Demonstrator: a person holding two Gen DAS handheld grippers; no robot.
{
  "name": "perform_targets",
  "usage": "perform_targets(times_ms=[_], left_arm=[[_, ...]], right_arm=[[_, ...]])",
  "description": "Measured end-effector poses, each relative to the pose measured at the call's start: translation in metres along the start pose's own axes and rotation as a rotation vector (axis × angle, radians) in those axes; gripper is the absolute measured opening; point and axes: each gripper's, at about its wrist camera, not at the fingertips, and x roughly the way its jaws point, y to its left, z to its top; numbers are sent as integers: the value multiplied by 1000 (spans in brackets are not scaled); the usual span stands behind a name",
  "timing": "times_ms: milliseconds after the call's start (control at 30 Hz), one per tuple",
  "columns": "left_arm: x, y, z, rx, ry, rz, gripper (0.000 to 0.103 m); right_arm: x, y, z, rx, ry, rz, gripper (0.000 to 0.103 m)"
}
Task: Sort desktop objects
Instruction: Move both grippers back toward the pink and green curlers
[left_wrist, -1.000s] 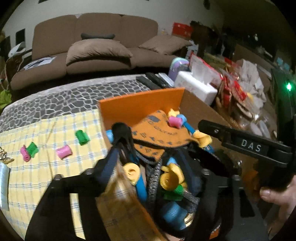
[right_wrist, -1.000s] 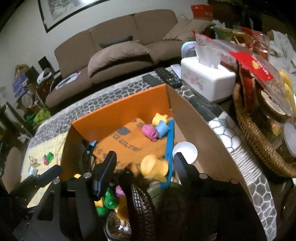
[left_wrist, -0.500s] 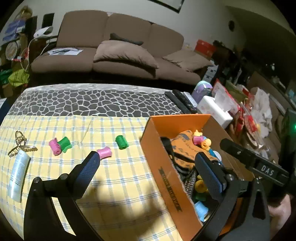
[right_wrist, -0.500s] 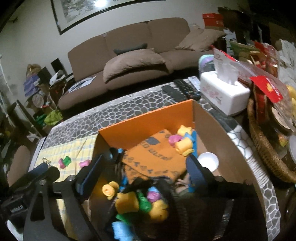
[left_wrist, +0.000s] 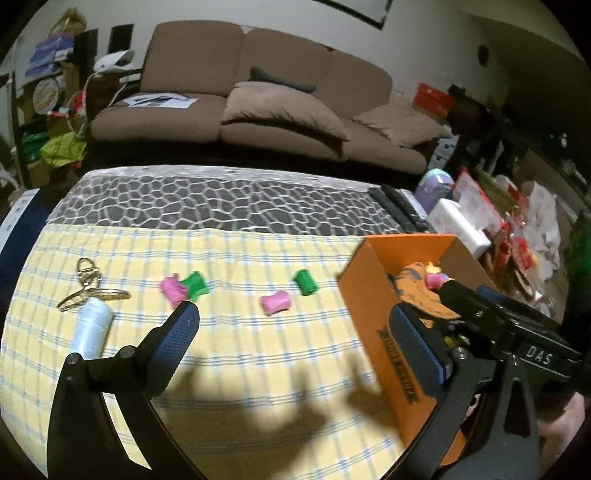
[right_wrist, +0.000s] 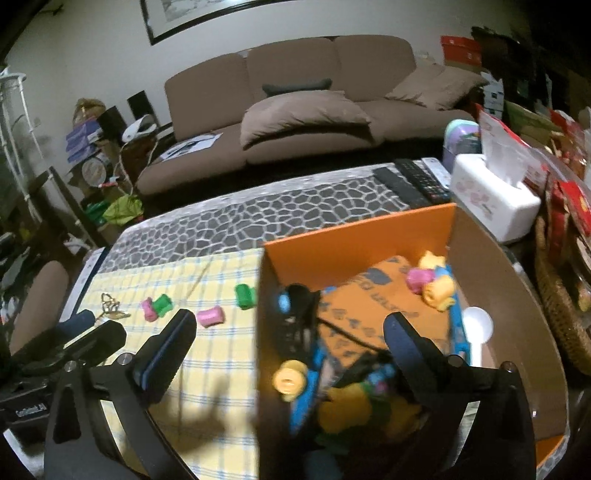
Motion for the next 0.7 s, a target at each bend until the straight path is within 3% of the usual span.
perform_targets(times_ms=[367, 700], left_arm=[[-2, 78, 3, -102, 9, 78, 103], [25, 118, -8, -126, 73, 153, 103]], right_arm=[[27, 50, -4, -41, 30, 45, 102], [57, 89, -15, -106, 72, 80, 102]])
